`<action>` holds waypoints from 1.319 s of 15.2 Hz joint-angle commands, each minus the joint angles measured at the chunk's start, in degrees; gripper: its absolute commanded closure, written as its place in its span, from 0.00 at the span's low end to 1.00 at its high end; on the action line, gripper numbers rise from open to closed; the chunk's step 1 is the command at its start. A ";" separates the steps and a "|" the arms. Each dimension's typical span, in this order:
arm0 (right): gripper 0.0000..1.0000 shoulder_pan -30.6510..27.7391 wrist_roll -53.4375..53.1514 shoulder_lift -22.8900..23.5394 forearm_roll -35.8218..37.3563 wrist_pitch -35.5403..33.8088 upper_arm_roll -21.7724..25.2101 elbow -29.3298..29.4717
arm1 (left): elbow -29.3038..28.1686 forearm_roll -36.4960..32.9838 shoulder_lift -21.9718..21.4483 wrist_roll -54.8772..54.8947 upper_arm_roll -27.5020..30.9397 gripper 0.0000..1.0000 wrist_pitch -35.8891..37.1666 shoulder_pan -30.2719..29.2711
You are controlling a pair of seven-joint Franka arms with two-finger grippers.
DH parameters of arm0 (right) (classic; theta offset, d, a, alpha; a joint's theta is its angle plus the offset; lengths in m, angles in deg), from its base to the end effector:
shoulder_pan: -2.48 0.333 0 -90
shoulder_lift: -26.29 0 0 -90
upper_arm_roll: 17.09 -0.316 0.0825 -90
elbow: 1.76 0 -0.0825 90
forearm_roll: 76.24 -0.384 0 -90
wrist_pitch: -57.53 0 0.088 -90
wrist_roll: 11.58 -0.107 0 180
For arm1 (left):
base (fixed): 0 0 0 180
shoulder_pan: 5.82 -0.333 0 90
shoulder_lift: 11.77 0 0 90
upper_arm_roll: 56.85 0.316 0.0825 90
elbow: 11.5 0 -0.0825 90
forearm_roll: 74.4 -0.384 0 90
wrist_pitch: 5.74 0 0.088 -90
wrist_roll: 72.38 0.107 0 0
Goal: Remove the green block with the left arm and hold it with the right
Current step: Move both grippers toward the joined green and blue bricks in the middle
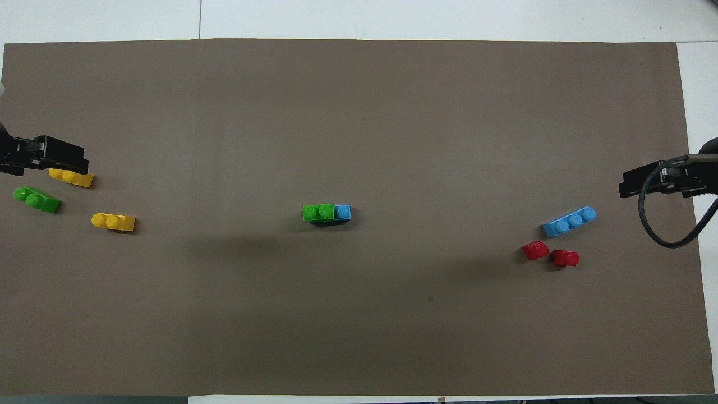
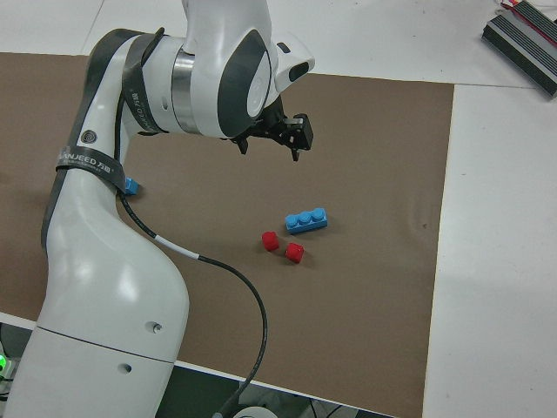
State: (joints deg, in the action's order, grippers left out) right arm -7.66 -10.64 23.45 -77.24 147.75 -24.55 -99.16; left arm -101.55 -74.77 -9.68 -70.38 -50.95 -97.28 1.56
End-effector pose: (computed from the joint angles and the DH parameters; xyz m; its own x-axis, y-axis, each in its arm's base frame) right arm 0.5354 -0.0216 0.5908 0.9966 -0.0309 -0.0759 -0.0320 -0.9994 -0.0122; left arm 0.5674 -0.0150 0.6061 0.9981 -0.0609 -0.0106 -0.0610 -0.9981 -0.0098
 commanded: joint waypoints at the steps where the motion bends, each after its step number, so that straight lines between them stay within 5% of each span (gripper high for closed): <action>1: 0.00 -0.84 1.09 -0.41 1.00 -0.22 -0.54 -0.60 | 0.41 0.81 -0.15 0.82 0.52 0.00 -0.39 0.36; 9: 0.00 -0.75 -0.30 -0.75 0.30 3.20 -0.54 -1.82 | -0.12 0.81 -0.33 0.47 0.52 0.00 -0.92 0.44; 17: 0.00 8.02 -48.59 0.46 -0.75 12.96 -0.89 -8.77 | -2.31 0.90 -1.20 -8.02 0.26 0.00 -2.67 1.14; 20: 0.00 10.94 -70.56 3.54 -12.06 16.90 -0.89 -9.03 | -5.21 0.99 -2.61 -18.92 0.26 0.00 -5.22 3.52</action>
State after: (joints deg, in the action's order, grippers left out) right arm 2.68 -68.54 25.31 -83.40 161.41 -25.51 -107.55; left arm -102.72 -74.39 -9.70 -82.46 -51.07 -99.73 3.28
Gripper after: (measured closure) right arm 0.000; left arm 0.000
